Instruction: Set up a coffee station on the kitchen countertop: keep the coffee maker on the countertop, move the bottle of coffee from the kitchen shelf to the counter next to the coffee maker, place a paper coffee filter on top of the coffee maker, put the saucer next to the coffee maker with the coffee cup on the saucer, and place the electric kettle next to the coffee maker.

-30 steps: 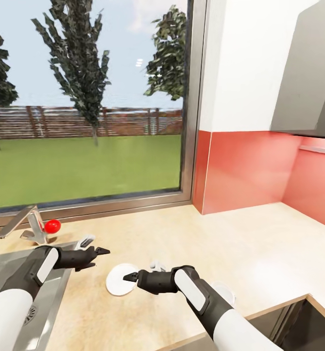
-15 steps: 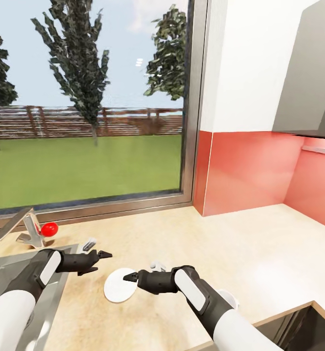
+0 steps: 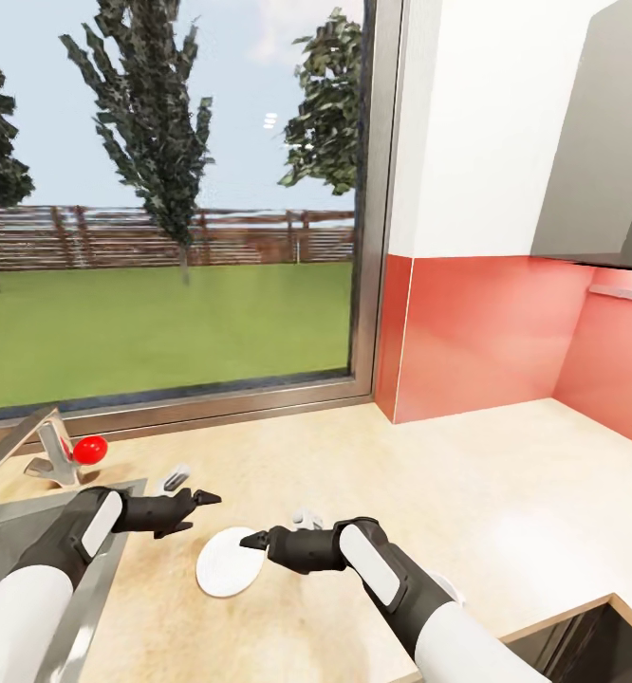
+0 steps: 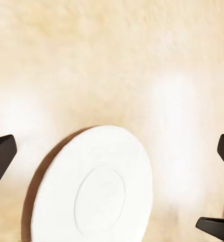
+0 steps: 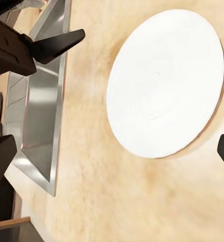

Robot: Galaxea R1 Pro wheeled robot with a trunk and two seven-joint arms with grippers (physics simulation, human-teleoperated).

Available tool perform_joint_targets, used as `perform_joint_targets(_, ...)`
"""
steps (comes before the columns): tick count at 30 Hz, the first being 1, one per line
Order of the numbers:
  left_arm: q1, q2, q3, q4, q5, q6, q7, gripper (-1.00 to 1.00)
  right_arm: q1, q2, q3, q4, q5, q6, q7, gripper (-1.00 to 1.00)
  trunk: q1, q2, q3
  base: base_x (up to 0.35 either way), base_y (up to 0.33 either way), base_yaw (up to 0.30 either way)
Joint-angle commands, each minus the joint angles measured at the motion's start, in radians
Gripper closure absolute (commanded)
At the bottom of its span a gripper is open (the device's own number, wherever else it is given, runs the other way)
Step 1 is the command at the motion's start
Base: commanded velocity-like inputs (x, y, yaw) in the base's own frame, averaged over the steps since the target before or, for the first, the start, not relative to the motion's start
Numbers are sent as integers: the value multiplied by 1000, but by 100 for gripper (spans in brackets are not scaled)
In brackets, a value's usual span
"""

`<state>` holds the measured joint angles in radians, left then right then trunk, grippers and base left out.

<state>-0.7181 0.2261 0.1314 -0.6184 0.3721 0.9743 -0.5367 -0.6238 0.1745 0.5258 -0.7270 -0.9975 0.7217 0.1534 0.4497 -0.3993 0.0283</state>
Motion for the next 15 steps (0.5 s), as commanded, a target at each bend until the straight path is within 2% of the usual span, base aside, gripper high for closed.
perform_joint_targets(1, 0, 0, 4, 12, -4, 3, -6, -100, -1, 0, 1, 5, 5, 2, 5, -100, 0, -1, 0, 0, 0, 0)
perform_joint_targets(5, 0, 1, 4, 64, -6, -1, -7, -100, -1, 0, 3, 33, 5, 2, 5, -100, 0, -1, 0, 0, 0, 0)
perform_joint_targets(15, 14, 2, 4, 83, 1, -1, -11, -100, -1, 0, 5, 64, 4, 2, 5, -100, 0, -1, 0, 0, 0, 0)
